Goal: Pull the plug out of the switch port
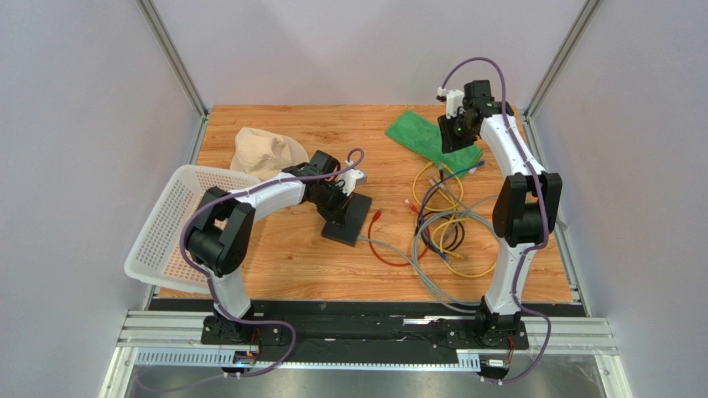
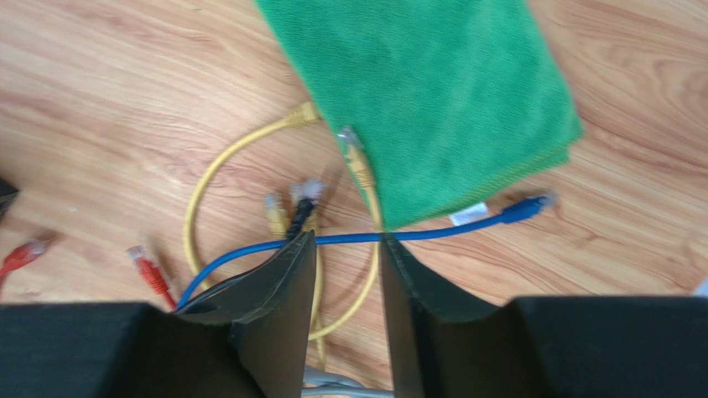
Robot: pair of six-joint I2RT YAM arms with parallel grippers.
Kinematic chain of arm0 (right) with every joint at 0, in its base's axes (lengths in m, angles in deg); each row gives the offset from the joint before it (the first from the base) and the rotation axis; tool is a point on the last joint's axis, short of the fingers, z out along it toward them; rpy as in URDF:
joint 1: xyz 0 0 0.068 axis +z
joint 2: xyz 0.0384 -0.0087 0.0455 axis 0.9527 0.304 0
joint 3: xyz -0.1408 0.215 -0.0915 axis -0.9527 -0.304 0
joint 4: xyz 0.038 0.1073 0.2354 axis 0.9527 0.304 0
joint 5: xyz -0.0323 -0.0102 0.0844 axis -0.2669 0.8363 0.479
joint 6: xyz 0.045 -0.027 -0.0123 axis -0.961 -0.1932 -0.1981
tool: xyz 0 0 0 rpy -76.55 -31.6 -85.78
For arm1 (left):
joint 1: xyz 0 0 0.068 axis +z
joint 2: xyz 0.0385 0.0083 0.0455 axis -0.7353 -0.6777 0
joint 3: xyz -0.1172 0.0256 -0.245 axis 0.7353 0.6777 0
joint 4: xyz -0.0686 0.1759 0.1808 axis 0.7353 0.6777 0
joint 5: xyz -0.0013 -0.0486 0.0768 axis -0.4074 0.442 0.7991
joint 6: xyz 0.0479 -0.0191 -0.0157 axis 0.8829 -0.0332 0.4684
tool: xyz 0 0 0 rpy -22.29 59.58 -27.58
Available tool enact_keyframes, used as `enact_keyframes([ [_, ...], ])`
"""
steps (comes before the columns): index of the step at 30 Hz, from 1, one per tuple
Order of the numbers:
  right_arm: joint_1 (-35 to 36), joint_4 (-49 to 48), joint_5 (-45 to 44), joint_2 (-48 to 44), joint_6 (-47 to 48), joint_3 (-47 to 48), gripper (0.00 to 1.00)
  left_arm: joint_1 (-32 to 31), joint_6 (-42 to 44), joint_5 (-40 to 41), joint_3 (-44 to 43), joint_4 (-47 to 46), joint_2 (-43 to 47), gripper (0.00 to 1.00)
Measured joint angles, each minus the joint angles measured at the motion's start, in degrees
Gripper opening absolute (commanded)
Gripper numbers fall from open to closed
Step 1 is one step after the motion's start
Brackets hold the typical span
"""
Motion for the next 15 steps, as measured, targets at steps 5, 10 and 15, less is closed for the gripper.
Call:
enact_keyframes([
  [5, -0.22, -0.33, -3.82, -1.42, -0.98, -0.09, 0.54, 0.00, 0.31, 0.02, 0.04, -0.04, 0.04, 0.23],
  [10, 0.17, -0.70, -1.73, -7.61, -2.49, -0.74, 1.00, -0.35, 0.72, 0.57, 0.11, 0.15, 0.81, 0.50],
  [15, 0.20, 2.69, 9.57, -12.22, -2.93, -4.13, 0.92, -0.61, 0.74, 6.45, 0.02, 0.74, 3.23, 0.53],
])
